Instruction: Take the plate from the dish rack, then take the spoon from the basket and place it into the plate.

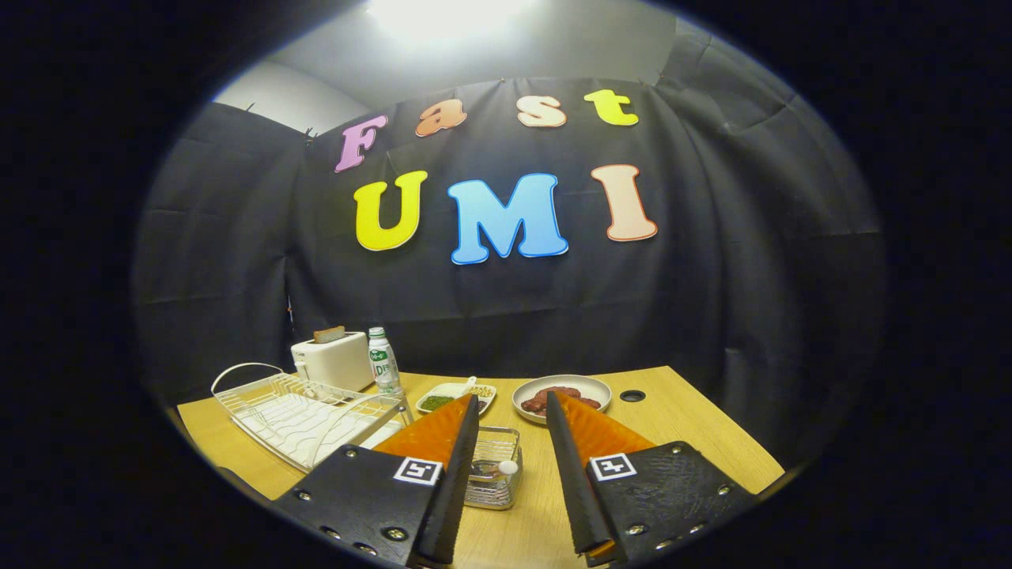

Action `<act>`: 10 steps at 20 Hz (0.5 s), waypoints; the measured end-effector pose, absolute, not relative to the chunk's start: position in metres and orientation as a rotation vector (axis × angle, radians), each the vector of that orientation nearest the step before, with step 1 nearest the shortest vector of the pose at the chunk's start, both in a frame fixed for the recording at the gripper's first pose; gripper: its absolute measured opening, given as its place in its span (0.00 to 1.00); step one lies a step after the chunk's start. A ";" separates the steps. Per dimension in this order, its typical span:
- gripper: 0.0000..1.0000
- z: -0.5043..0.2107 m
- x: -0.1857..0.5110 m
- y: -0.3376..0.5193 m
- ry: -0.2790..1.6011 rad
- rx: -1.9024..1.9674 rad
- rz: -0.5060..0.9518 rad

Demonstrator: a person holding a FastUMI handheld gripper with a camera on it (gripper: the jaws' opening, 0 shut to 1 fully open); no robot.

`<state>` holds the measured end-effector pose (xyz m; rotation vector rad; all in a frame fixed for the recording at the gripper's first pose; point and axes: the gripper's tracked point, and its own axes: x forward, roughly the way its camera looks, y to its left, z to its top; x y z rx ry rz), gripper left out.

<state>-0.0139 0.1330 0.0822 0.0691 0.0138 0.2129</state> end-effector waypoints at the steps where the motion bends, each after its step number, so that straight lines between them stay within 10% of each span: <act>1: 0.54 0.076 -0.008 0.133 0.014 0.065 0.208; 10: 0.51 0.034 0.037 0.146 0.022 0.039 0.179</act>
